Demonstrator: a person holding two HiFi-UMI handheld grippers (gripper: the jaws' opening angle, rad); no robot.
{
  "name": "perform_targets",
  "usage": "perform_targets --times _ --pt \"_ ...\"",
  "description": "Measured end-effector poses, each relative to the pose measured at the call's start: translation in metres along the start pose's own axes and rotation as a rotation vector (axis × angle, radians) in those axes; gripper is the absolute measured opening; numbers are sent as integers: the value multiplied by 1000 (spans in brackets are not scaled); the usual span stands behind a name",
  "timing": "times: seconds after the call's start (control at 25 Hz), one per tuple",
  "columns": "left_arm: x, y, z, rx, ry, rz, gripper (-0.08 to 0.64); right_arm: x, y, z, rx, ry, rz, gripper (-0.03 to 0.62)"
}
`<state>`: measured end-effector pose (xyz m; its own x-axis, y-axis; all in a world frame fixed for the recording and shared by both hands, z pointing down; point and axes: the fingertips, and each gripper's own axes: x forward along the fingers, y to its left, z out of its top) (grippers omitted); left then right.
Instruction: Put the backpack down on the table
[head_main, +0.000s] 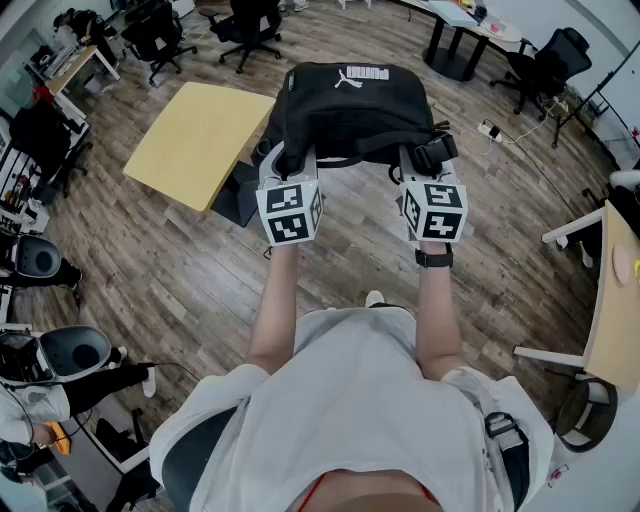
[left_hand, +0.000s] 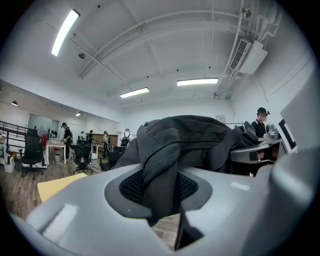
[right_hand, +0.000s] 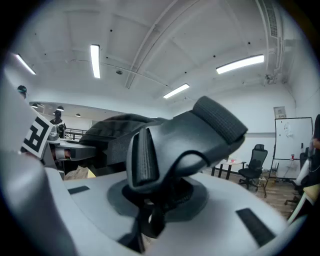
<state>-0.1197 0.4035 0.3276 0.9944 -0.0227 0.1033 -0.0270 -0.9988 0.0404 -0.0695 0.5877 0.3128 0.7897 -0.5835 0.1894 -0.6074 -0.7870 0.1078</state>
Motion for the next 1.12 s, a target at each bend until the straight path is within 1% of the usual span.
perform_targets --times 0.16,0.36,0.48,0.6,0.72,0.88,1.0,1.12 --pt "-5 15 -3 -25 -2 -9 115 2 16 -4 12 18 -15 75" --pt "-4 21 -11 -13 14 -3 117 10 21 -13 33 43 -22 75" --pt "2 32 -13 0 22 23 117 24 27 -15 36 55 -21 75" --pt "16 43 -21 -10 44 29 117 45 28 -20 43 74 -19 75" --pt "40 50 -28 -25 72 23 117 72 20 -26 49 96 -10 75" --pt "81 65 -32 -18 90 34 117 123 7 -30 70 108 10 75" --pt "112 91 -29 4 102 79 117 176 6 -25 98 90 70 75" --pt "151 105 -18 28 99 124 117 223 -8 -14 108 72 123 75"
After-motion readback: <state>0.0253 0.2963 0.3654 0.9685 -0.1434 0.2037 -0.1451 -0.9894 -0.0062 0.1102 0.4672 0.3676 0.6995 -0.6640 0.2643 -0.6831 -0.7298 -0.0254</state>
